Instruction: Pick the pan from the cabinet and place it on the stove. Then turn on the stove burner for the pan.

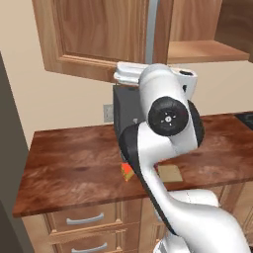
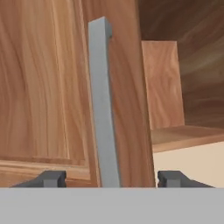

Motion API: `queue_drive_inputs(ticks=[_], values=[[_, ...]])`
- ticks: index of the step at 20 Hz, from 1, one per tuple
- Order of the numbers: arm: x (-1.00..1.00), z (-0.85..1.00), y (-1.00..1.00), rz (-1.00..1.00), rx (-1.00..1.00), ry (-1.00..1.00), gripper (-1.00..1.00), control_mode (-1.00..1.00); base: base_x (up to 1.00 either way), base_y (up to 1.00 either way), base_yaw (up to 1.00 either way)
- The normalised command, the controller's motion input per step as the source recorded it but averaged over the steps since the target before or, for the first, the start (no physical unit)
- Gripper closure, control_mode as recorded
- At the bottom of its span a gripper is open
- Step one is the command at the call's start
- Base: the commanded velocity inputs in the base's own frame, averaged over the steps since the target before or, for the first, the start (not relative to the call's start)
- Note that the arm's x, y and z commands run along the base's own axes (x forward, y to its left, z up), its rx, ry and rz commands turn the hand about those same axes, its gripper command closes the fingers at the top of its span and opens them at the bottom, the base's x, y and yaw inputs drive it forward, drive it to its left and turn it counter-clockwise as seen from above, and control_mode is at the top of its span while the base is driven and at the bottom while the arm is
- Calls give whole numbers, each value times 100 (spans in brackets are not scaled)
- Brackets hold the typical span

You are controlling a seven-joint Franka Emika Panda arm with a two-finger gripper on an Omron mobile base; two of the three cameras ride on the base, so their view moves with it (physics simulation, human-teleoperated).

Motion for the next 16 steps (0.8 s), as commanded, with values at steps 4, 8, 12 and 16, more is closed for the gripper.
queue_drive_inputs(ticks=[4, 8, 12, 16], values=[[-99, 0, -5, 0, 7, -7, -100, -100, 0, 0, 0], [-98, 2, -67, 0, 29, -9, -100, -100, 0, 0, 0], [-78, 0, -97, 2, 38, -4, -100, -100, 0, 0, 0], [-21, 0, -99, 8, 43, 0, -100, -100, 0, 0, 0]])
